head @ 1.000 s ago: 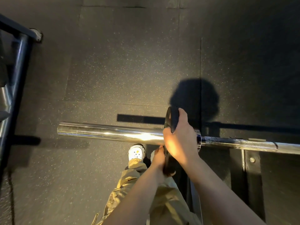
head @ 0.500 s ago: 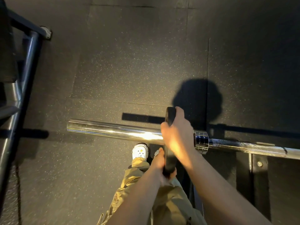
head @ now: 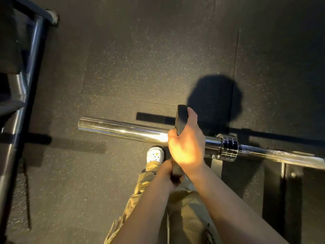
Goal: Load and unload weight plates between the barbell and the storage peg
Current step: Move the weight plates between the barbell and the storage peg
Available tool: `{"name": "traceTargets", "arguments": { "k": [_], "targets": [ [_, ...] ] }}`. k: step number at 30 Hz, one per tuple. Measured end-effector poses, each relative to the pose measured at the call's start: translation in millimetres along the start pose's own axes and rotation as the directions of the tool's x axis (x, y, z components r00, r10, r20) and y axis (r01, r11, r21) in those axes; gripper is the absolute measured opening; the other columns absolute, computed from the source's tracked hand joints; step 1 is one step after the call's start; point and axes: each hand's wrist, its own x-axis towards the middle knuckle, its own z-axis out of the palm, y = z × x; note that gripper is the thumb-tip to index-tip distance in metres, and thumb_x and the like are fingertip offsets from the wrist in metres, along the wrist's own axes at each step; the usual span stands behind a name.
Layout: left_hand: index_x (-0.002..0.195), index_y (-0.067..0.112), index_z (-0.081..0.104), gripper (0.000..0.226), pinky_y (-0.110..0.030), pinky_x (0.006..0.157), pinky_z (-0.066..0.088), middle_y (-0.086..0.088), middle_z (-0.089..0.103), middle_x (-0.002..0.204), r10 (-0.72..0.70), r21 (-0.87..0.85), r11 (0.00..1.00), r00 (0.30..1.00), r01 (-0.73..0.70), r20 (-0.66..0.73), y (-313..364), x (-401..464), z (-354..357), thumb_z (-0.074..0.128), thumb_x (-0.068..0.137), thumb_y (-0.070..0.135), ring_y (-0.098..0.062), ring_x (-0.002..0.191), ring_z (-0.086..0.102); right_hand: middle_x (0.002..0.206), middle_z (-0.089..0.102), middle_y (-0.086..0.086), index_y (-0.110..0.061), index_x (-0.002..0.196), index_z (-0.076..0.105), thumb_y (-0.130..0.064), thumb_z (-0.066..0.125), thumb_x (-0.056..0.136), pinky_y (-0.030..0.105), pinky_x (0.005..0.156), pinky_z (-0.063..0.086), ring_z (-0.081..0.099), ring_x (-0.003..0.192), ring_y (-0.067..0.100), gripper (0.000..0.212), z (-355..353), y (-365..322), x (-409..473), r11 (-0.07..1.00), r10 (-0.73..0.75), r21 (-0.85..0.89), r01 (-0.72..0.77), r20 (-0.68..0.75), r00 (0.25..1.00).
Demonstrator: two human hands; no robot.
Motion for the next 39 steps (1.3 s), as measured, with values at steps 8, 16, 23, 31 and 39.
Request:
{"name": "traceTargets", "arguments": {
  "k": [8,16,23,31,39],
  "targets": [
    [0.071,0.006,0.054,0.030,-0.017,0.029,0.040,-0.006,0.052,0.047,-0.066,0.083,0.995,0.996,0.061,0.056,10.0,-4.3,-32.0,0.047,0.097,0.018,-0.012,0.032,0.052,0.093,0.049,-0.002,-0.007,0.139,0.032,-0.022,0.055,0.092,0.030,0.070,0.045,0.055,0.086,0.017,0.054,1.0,-18.1,53.5,0.956,0.272,0.055,-0.287,0.194,0.943],
    [0.072,0.007,0.050,0.029,-0.015,0.030,0.037,-0.003,0.051,0.044,-0.012,0.122,0.993,0.996,0.001,0.090,13.9,14.4,-44.3,0.049,0.098,0.018,-0.011,0.032,0.050,0.090,0.056,-0.009,-0.012,0.141,0.032,-0.017,0.059,0.092,0.018,0.067,0.047,0.058,0.078,0.007,0.056,16.6,-18.8,19.2,0.987,0.143,0.061,-0.146,0.053,0.988],
    [0.089,0.017,0.058,0.041,-0.025,0.056,0.050,-0.001,0.060,0.071,0.148,0.116,0.979,0.979,-0.165,0.139,48.8,16.8,-54.6,0.085,0.058,0.026,-0.014,0.064,0.062,0.104,0.066,0.018,0.001,0.141,0.040,-0.033,0.048,0.086,0.043,0.076,0.058,0.068,0.085,0.032,0.066,75.5,-26.1,-10.9,0.981,-0.136,0.114,0.159,-0.187,0.973],
    [0.071,0.010,0.049,0.022,-0.017,0.037,0.038,-0.004,0.050,0.045,0.079,0.118,0.990,0.997,-0.081,0.021,45.2,12.6,-61.8,0.046,0.093,0.010,-0.015,0.036,0.050,0.097,0.066,0.006,-0.006,0.146,0.028,-0.024,0.060,0.088,0.040,0.080,0.057,0.067,0.084,0.022,0.068,55.5,-38.4,6.8,0.995,-0.032,0.089,0.033,-0.004,0.999],
    [0.089,-0.002,0.058,0.023,-0.019,0.034,0.046,-0.012,0.059,0.053,-0.023,-0.095,0.995,0.998,0.029,0.061,35.3,-14.1,-75.2,0.056,0.095,0.020,-0.015,0.038,0.057,0.088,0.059,0.001,-0.011,0.132,0.042,-0.020,0.059,0.092,0.022,0.058,0.041,0.057,0.071,0.011,0.045,45.8,-48.0,58.0,0.951,0.245,0.138,-0.278,0.214,0.946]
  ]
}}
